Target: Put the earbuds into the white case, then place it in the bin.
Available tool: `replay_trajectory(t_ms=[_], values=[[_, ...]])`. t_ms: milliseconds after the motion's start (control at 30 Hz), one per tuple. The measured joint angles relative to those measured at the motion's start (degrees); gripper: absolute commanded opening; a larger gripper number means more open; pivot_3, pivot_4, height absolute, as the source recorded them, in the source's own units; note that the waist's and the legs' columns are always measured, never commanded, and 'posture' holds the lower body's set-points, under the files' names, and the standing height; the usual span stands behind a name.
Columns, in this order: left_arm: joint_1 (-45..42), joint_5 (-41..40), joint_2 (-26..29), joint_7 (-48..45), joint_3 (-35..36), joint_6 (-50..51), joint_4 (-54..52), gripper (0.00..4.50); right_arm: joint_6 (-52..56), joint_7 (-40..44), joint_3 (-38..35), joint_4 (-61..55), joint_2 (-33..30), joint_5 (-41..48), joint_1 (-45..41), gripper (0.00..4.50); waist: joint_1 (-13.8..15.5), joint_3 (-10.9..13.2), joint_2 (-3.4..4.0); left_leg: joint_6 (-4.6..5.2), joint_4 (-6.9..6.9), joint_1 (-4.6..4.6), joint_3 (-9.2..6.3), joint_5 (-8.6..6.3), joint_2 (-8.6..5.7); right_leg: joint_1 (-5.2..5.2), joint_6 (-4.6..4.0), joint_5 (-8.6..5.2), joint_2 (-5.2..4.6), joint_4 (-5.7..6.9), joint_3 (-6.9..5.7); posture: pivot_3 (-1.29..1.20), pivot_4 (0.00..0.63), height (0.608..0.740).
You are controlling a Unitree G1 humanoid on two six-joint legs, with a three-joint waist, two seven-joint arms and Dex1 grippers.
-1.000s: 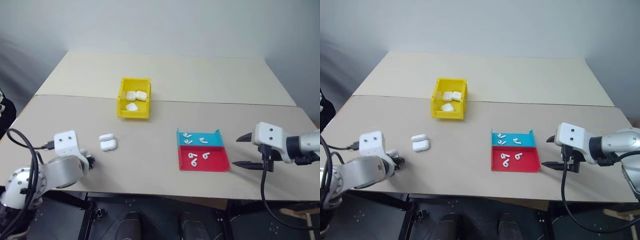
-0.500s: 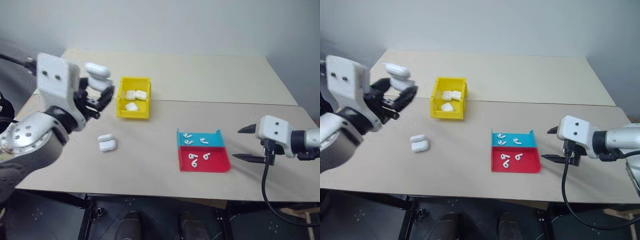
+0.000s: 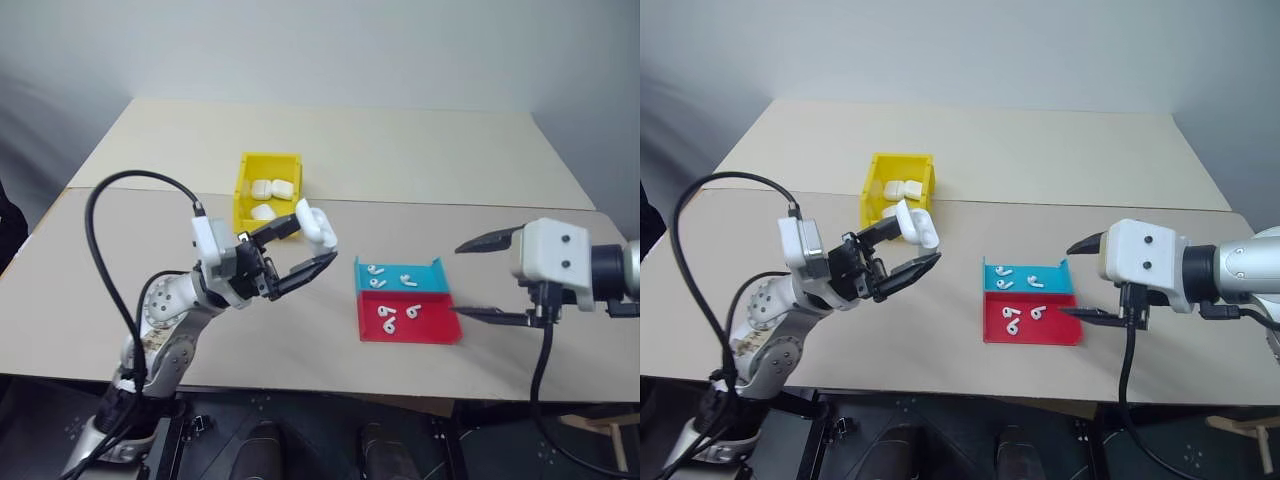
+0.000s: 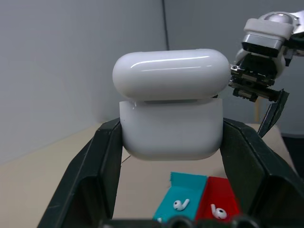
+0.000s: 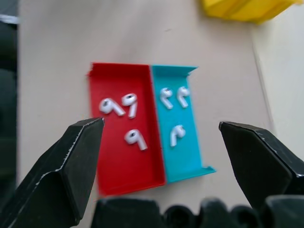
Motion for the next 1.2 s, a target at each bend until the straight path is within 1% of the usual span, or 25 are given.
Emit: replay_trajectory(t_ms=[67, 133, 200, 267, 333, 433, 567, 633, 700, 733, 767, 833, 867, 1200], values=[[0.55, -1.06, -3.41, -5.34, 0.4, -2.27, 3.03, 2.77, 5.7, -1.06, 4.64, -1.45, -0.65, 1.54, -5.96, 4.5, -0.37, -0.01, 0.0, 0.03, 0.0, -0.01, -0.04, 0.02, 0.02, 0.0, -0.01, 0.01, 0.01, 0.02, -0.03, 0.0, 0.15, 0.74], [1.28, -1.24, -4.74, -9.73, 0.4, -3.24, 4.78, 2.77, 8.71, -1.12, 8.78, -2.18, -0.69, 2.54, -10.29, 4.5, -0.64, -0.01, 0.0, 0.03, 0.0, -0.06, -0.06, 0.02, 0.02, -0.06, 0.0, 0.0, 0.02, 0.02, -0.03, 0.0, 0.15, 0.74], [2.25, -1.89, -5.41, -12.99, 0.69, -3.33, 5.68, 2.77, 9.23, -0.02, 13.56, -2.55, -0.77, 1.84, -13.99, 4.5, -0.8, -0.02, 0.01, 0.04, 0.0, -0.21, -0.05, 0.02, 0.02, -0.24, 0.01, 0.01, 0.01, 0.03, -0.02, 0.0, 0.15, 0.74], [2.73, -2.42, -6.99, -16.38, 0.77, -3.92, 6.9, 2.77, 9.2, 1.1, 18.48, -2.55, -0.67, -0.33, -17.32, 4.13, -0.81, -0.02, 0.02, 0.05, 0.06, -0.41, -0.04, 0.02, 0.01, -0.45, 0.03, 0.02, 0.0, 0.1, 0.0, 0.0, 0.15, 0.74], [3.17, -2.14, -7.89, -19.24, 0.87, -4.91, 8.64, 2.77, 8.88, 2.14, 22.51, -2.43, -0.01, -2.84, -20.03, 3.61, -0.8, -0.02, 0.01, 0.05, 0.06, -0.42, -0.05, 0.02, 0.02, -0.48, 0.03, 0.02, 0.01, 0.12, -0.01, 0.0, 0.15, 0.74], [3.92, -1.7, -8.08, -21.94, 1.31, -6.11, 9.98, 2.77, 7.94, 2.8, 27.71, -1.75, 1.79, -7.06, -22.33, 3.61, -0.8, -0.02, 0.01, 0.05, 0.07, -0.42, -0.05, 0.03, 0.02, -0.49, 0.03, 0.02, 0.01, 0.16, -0.01, 0.0, 0.15, 0.74], [5.03, -0.96, -9.02, -24.91, 2.38, -7.74, 10.26, 2.77, 6.03, 3.41, 35.05, 0.94, 5.78, -14.1, -24.33, 3.61, -0.84, -0.03, 0.02, 0.05, 0.09, -0.41, -0.05, 0.03, 0.02, -0.5, 0.03, 0.03, 0.02, 0.18, -0.01, 0.0, 0.15, 0.74], [5.64, -0.7, -8.7, -26.26, 2.75, -8.31, 10.35, 2.77, 2.76, 3.64, 37.88, 1.93, 7.64, -17.52, -24.23, 3.61, -0.89, -0.03, 0.03, 0.05, 0.08, -0.42, -0.05, 0.03, 0.03, -0.53, 0.02, 0.02, 0.02, 0.2, -0.01, 0.0, 0.15, 0.74], [6.66, -0.56, -8.58, -26.46, 3.15, -8.38, 10.18, 2.77, -8.27, 3.28, 40.03, 3.96, 8.83, -23.58, -22.64, 3.61, -0.86, -0.03, 0.03, 0.06, 0.08, -0.42, -0.05, 0.03, 0.02, -0.51, 0.03, 0.02, 0.01, 0.17, -0.01, 0.0, 0.15, 0.74], [7.12, -0.5, -8.4, -26.34, 3.28, -8.35, 10.01, 2.77, -11.94, 3.44, 40.54, 4.93, 8.9, -25.47, -22.04, 3.61, -0.86, -0.03, 0.03, 0.06, 0.08, -0.42, -0.04, 0.03, 0.02, -0.51, 0.03, 0.03, 0.01, 0.17, -0.01, 0.0, 0.15, 0.74], [7.62, -0.34, -8.03, -26.23, 3.56, -8.32, 9.89, 2.77, -15.38, 4.0, 41.3, 6.41, 9.19, -27.11, -21.83, 3.42, -0.83, -0.03, 0.03, 0.06, 0.09, -0.41, -0.05, 0.03, 0.02, -0.5, 0.03, 0.03, 0.01, 0.19, -0.01, 0.0, 0.15, 0.74], [8.13, -0.05, -7.34, -26.15, 4.27, -8.28, 9.68, 2.77, -18.6, 5.26, 41.64, 9.16, 11.0, -28.64, -22.01, 3.03, -0.85, -0.03, 0.02, 0.06, 0.1, -0.37, -0.05, 0.03, 0.03, -0.49, 0.02, 0.03, 0.02, 0.24, -0.01, 0.0, 0.15, 0.74], [8.55, 0.11, -6.87, -26.12, 4.59, -8.25, 9.3, 2.77, -19.78, 5.92, 41.64, 10.69, 12.78, -28.96, -22.53, 2.7, -0.92, -0.03, 0.03, 0.07, 0.1, -0.35, -0.05, 0.03, 0.03, -0.49, 0.02, 0.03, 0.02, 0.27, -0.01, 0.0, 0.15, 0.74], [12.13, 1.36, -4.1, -25.71, 5.42, -7.76, 7.23, 2.77, -36.23, 15.62, 42.42, 20.27, 18.26, -31.6, -26.37, 2.7, -1.05, -0.03, 0.04, 0.07, 0.09, -0.3, -0.05, 0.03, 0.03, -0.48, 0.01, 0.03, 0.03, 0.34, -0.01, 0.0, 0.15, 0.74]])
